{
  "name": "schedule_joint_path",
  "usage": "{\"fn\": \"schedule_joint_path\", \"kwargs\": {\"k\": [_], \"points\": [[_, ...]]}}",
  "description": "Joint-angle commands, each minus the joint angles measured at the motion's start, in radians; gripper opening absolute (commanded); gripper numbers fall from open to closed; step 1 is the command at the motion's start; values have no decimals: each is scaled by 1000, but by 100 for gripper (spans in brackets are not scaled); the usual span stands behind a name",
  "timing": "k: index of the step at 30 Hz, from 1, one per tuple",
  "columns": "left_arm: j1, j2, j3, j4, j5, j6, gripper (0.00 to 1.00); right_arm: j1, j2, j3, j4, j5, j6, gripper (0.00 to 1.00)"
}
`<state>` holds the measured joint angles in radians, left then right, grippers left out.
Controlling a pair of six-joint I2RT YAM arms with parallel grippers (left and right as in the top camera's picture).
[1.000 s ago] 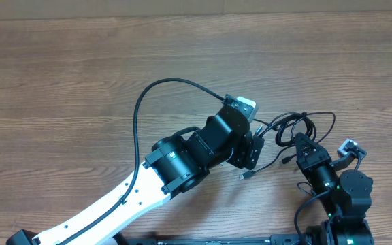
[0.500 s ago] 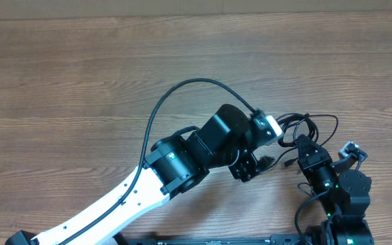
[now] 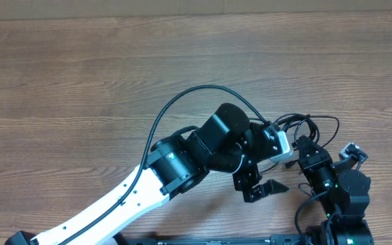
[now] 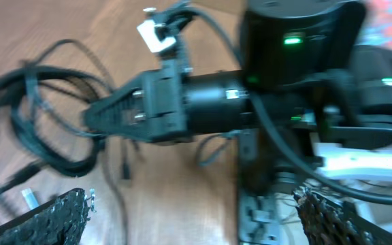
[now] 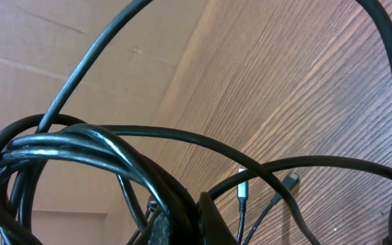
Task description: Untangle cables
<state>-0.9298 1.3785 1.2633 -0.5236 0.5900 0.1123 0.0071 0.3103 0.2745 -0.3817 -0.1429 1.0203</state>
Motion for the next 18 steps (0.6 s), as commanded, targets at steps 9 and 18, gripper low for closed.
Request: {"fn": "schedule_joint_path", "kwargs": {"k": [9,18], "points": [[-7,10,17,-1,27,6,95,-3,-6,14,105,-112,4,4],[-6,116,17,1,27,6,82,-3,-6,14,138,-167,30,4]]}}
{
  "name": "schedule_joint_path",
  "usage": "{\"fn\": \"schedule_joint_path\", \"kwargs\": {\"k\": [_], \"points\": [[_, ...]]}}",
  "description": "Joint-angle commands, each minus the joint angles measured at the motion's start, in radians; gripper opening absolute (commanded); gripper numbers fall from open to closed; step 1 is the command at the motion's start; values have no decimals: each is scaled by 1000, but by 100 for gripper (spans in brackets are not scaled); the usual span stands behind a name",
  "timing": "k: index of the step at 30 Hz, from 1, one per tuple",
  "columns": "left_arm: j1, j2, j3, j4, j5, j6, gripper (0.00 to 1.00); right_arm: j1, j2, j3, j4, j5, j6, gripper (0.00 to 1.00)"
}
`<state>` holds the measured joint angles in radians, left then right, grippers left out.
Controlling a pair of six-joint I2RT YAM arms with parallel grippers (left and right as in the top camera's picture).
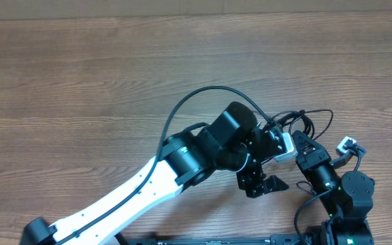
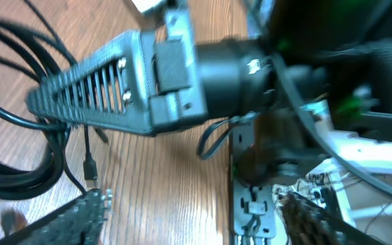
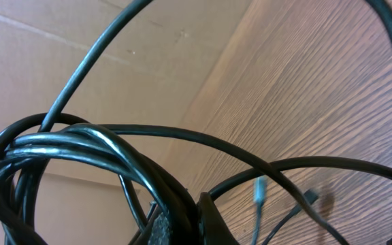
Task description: Untangle cables
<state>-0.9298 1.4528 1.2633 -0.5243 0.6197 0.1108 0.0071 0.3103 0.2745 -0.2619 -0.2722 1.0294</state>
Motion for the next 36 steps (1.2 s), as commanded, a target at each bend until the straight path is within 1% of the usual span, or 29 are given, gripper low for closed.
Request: {"fn": "schedule_joint_path", "kwargs": {"k": [1,7,10,13,15,19,21,26,27,30,31,33,35,36], "points": [[-6,60,17,2,-3,8,80,-3,-6,14,23,-42,21,4],[-6,90,17,5,-12,8,80,-3,-6,14,25,-44,21,4],[-6,90,17,5,-106,4,78,-3,-6,14,25,-45,21,4],[-6,90,17,5,-220,-34,76,-3,-6,14,25,-45,21,4],[-6,90,17,8,-304,-83,84,-3,-6,14,25,-45,21,4],[-6,90,17,10,-435,-201,88,-3,-6,14,25,-45,21,4],[-6,90,17,22,-437,-224,89,-3,-6,14,25,-45,21,4],[-6,90,17,79,-379,-240,93,-3,-6,14,25,-44,21,4],[-6,90,17,92,-380,-258,95,-3,-6,14,25,-44,21,4],[-6,90,17,131,-380,-312,95,-3,-6,14,25,-44,21,4],[-6,90,17,139,-380,-324,93,-3,-6,14,25,-44,21,4],[-6,90,17,156,-380,-348,80,-3,-6,14,25,-44,21,4],[-6,90,17,165,-380,-369,73,-3,-6,14,25,-44,21,4],[-6,90,17,166,-380,-378,68,-3,-6,14,25,-44,21,4]]}}
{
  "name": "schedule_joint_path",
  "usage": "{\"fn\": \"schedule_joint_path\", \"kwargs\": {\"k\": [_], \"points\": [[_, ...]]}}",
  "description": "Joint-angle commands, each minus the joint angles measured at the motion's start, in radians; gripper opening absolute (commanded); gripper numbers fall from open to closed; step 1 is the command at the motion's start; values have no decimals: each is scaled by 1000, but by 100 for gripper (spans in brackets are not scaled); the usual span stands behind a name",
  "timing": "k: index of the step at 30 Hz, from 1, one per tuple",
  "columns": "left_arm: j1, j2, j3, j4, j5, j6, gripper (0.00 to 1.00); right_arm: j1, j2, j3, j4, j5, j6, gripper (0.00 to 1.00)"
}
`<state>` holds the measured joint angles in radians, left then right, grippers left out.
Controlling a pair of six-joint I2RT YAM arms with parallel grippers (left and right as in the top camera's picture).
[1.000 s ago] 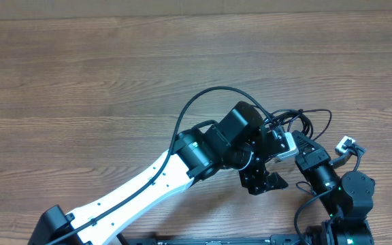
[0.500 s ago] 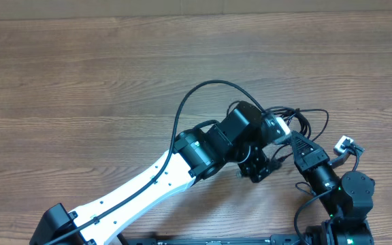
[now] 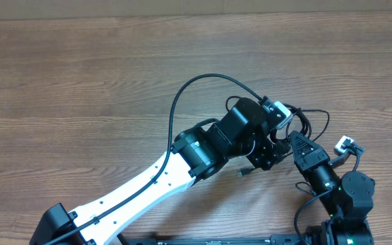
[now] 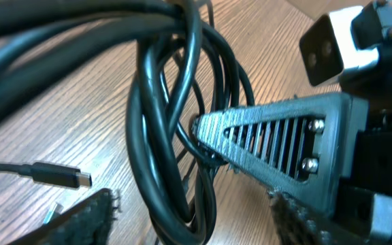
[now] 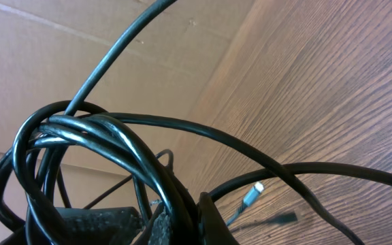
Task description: Untangle cables
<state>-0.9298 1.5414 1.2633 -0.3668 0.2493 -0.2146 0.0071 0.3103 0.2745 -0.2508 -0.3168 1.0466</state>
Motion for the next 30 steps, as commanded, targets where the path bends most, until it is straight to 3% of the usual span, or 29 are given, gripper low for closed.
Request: {"fn": "schedule_joint_path", "kwargs": {"k": [1,5,14,30], "points": [[-6,2,17,9,-9,-56,60,-3,-6,14,14,0,3,4],[-6,2,17,9,-8,-56,33,-3,-6,14,14,0,3,4],[-6,2,17,5,-8,-56,4,-3,-6,14,14,0,3,4],[-6,1,17,-51,-8,-51,4,-3,-6,14,10,43,-10,4]]}}
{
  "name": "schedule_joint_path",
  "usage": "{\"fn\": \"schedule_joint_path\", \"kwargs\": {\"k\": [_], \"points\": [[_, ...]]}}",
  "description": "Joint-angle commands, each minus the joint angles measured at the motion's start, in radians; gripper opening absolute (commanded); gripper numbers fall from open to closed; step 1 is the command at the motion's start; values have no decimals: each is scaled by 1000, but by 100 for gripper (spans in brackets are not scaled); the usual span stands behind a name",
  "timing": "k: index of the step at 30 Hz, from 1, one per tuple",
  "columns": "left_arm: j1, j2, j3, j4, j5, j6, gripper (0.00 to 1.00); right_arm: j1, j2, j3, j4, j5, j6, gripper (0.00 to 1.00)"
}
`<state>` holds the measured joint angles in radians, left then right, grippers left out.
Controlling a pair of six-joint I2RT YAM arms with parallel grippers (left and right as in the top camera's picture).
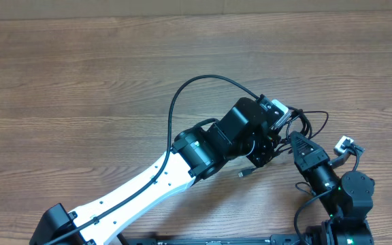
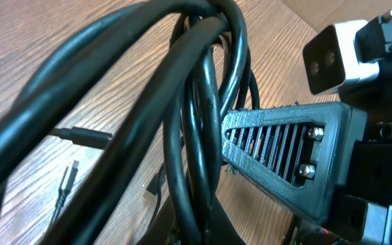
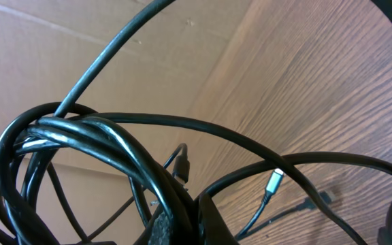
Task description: Untangle cables
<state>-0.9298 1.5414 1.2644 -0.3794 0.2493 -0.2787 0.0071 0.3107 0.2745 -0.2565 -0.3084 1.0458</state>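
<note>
A tangle of black cables [image 1: 307, 124] hangs between my two grippers at the table's right side. In the left wrist view thick black loops [image 2: 182, 122] run down into my left gripper [image 2: 196, 231], which is shut on them. My right gripper [image 3: 190, 221] is shut on the same bundle [image 3: 80, 136], and its slotted black finger [image 2: 284, 160] sits right beside the left jaws. A silver-tipped plug [image 3: 274, 180] and a black plug [image 3: 182, 167] dangle free. In the overhead view the left gripper [image 1: 272, 151] and right gripper [image 1: 295, 141] nearly touch.
The wooden table [image 1: 80, 82] stretches left and back from the grippers. The left arm's own black lead [image 1: 196, 92] arches above its wrist. A loose plug end [image 1: 243, 173] lies below the left wrist. Cardboard [image 3: 60, 41] backs the table.
My left gripper was open with the cable loops between its fingers; now it is shut on them. The right gripper still holds the bundle, and the dangling plugs have shifted.
My left gripper stood open near the table's front, below the right gripper, which held the bundle throughout. It stayed open there a moment later. Then it was up at the loops, still open, and now it grips them beside the right finger.
</note>
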Motion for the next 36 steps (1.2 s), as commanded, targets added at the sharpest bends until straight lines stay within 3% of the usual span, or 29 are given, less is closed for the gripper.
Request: {"fn": "schedule_joint_path", "kwargs": {"k": [1,4,8,13,22,36], "points": [[-6,1,16,-50,-4,13,4,-3,-6,14,15,39,-17,4],[-6,1,16,-74,51,13,4,-3,-6,14,14,53,-34,4],[-6,1,16,-71,206,13,4,-3,-6,14,12,76,-47,4],[-6,1,16,-57,438,42,4,-3,-6,14,12,92,-161,4],[3,1,16,-86,758,116,4,-3,-6,14,-6,137,-192,4],[162,1,16,-34,1332,110,4,-3,-6,14,-11,152,-218,4]]}}
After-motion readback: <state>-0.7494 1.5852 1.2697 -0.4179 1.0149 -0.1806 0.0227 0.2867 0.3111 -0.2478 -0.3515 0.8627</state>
